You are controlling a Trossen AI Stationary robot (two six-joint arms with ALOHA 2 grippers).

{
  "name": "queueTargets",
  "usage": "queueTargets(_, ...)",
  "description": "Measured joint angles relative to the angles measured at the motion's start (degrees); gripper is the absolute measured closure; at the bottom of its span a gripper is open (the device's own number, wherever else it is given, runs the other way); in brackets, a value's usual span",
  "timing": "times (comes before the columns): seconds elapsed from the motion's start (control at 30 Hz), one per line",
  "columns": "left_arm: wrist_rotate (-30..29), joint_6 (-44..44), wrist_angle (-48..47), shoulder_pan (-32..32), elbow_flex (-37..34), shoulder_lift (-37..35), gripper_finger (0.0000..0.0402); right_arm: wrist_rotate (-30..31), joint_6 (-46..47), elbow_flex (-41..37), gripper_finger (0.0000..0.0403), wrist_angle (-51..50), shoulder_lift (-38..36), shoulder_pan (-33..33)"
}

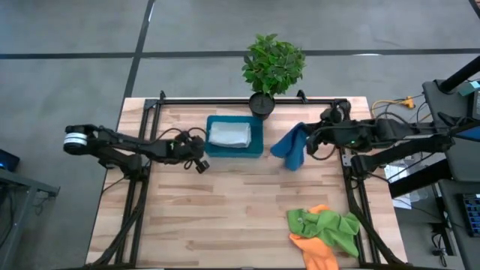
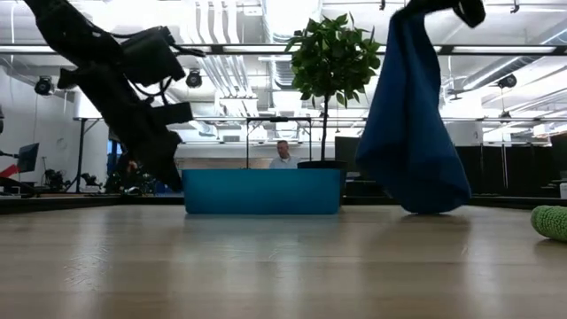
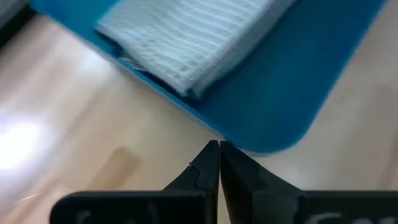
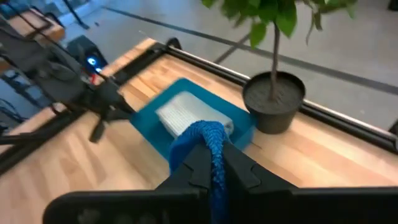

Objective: Fold microfiber towels
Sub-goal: Fold the blue microfiber towel

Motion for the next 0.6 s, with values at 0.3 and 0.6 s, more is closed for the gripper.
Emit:
queueTargets(0.3,1.0,-9.2,-5.4,-3.8,1.7,-1.4,0.0402,-0.1,-1.8,11.8,0.0394,-7.7,2.5,4.7)
queueTargets(0.6,0.8,-4.6,6.5,-11.8,6.8,-14.8,0.0402,-7.7,-6.3,20.6,0.0394,-9.3,6.9,6.2)
